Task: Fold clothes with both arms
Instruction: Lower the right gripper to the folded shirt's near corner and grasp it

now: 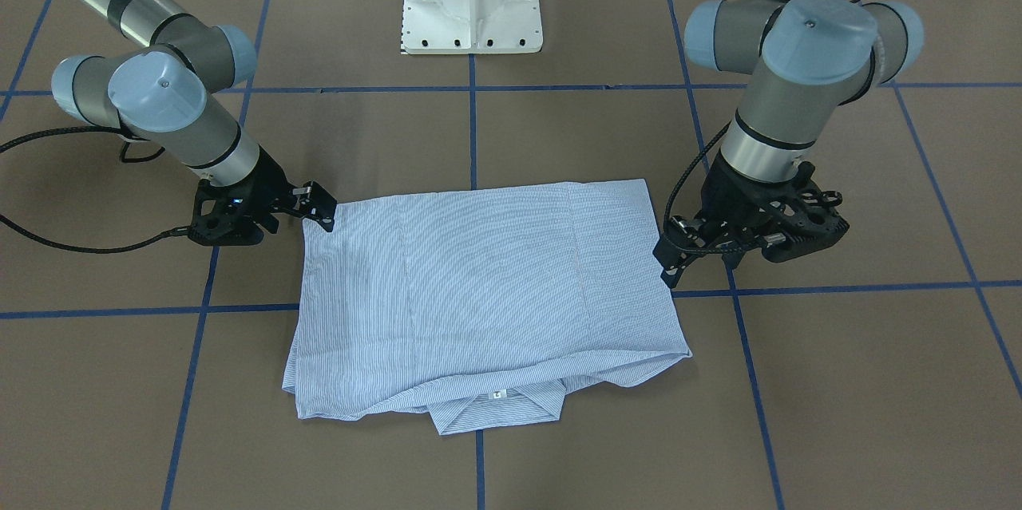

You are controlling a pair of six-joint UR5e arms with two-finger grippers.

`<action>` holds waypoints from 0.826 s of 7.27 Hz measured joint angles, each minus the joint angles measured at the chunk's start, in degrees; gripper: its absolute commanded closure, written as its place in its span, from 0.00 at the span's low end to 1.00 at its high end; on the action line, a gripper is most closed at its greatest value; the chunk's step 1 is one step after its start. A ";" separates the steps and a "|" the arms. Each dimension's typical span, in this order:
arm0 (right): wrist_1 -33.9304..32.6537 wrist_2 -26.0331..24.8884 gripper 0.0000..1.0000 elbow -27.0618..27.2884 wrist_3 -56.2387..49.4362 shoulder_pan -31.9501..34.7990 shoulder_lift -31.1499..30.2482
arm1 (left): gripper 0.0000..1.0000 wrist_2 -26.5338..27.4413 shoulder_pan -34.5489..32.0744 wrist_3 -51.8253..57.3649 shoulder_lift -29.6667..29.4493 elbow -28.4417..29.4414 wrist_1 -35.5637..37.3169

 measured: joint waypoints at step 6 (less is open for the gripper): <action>-0.09 -0.62 1.00 -0.12 0.00 -2.56 -0.32 | 0.01 0.08 -0.03 -0.09 0.06 -0.34 0.05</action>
